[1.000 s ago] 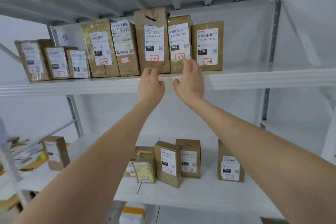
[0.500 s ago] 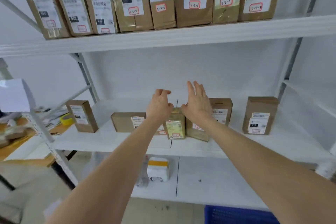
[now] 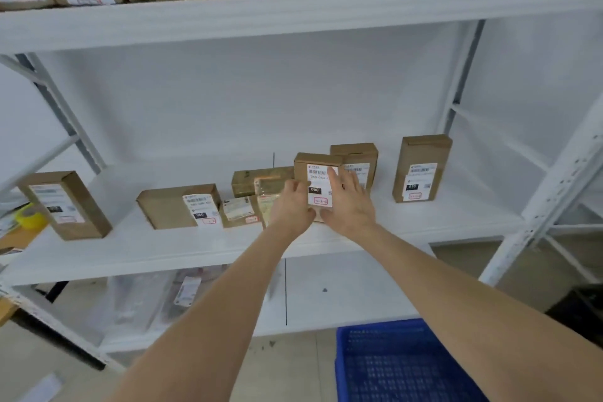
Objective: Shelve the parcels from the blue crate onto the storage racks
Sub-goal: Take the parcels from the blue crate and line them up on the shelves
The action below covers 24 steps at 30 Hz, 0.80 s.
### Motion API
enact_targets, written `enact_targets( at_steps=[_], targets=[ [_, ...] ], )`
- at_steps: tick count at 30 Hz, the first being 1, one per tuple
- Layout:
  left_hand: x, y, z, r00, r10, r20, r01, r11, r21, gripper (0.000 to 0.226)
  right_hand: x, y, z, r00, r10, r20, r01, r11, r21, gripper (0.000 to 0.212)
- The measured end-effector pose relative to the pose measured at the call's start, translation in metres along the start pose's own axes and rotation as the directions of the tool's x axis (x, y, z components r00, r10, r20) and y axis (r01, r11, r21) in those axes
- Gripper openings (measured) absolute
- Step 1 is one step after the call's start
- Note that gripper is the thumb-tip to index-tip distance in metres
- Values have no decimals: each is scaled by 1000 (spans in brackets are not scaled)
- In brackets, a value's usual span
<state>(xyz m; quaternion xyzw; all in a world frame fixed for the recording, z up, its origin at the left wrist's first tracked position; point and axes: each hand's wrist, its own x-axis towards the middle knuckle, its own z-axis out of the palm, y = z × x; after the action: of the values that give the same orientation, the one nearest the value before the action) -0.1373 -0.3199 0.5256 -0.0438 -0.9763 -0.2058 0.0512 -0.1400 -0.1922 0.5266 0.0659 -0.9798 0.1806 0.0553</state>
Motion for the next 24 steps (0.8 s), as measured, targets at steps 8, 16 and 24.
enact_targets(
  at_steps=[8,16,24],
  targets=[
    [57,77,25,999,43,-17,-42,997,61,54,33,85,-27,999,-12,-34,13,999,36,81],
    [110,144,54,999,49,4,-49,990,131,54,75,184,-69,993,116,-13,-115,992,49,68],
    [173,144,60,996,48,74,-59,985,159,71,130,223,-70,974,176,-144,-184,982,-42,69]
  ],
)
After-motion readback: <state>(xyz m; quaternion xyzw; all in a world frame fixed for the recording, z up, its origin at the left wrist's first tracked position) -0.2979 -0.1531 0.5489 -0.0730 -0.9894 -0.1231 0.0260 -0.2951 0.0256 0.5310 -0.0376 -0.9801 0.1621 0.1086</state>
